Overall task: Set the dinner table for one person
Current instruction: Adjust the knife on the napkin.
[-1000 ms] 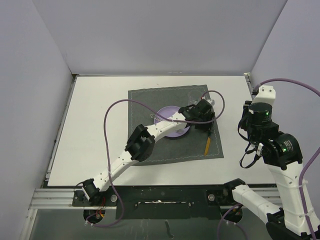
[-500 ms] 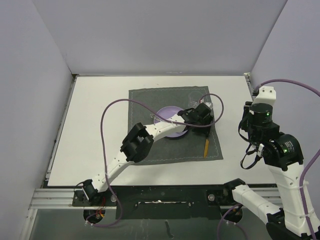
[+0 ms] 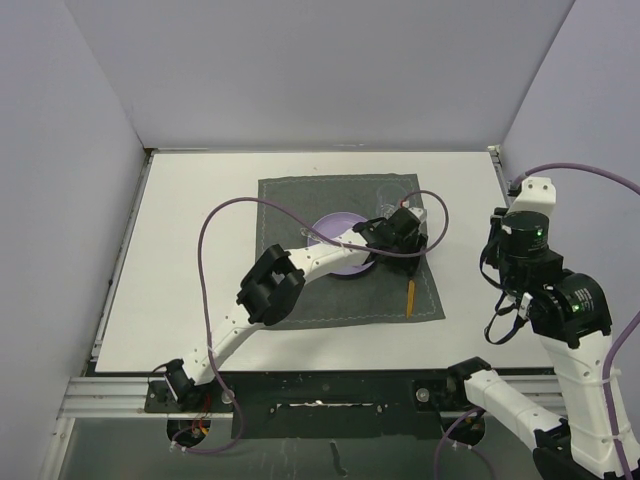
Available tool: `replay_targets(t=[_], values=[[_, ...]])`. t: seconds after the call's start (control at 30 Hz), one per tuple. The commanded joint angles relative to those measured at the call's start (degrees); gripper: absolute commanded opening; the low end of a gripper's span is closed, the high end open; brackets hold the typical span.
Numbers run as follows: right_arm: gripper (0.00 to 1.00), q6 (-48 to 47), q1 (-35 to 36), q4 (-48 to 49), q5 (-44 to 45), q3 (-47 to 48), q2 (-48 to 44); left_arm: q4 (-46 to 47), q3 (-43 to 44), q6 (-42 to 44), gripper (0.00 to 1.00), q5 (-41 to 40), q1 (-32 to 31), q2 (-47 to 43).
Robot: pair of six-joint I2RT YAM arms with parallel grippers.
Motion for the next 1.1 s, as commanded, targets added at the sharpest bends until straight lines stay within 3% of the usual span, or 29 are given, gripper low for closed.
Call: replay_targets(t=[0.0, 0.2, 0.43, 0.67, 0.83, 1.07], values=[[0.25, 0.61, 0.48, 0.28, -0.32, 1.71, 0.73, 1.53, 1.03, 4.34, 0.56, 0.34, 0.21, -5.72], [0.25, 0.57, 0.49, 0.22, -0.23, 1.26, 0.24, 6.03, 4.06, 8.06, 0.61, 1.45, 1.29, -6.52], [0.25, 0.2, 0.45, 0.28, 0.27, 0.8, 0.58, 15.6, 1.14, 7.03, 0.71, 6.06, 3.91, -8.79], [0.27, -0.11, 0.49, -0.46, 0.55, 1.15, -0.34, 14.76, 3.94, 8.16, 0.75, 5.23, 8.88, -12.61], [0.31, -1.07, 0.49, -1.03, -5.02, -0.34, 0.41, 10.3, 1.58, 9.76, 0.75, 2.58, 15.29, -24.04], [0.34, -2.41, 0.39, 7.82, -26.54, -7.99, 2.82, 5.38, -18.97, 9.56, 0.8, -4.31, 22.86, -50.2]])
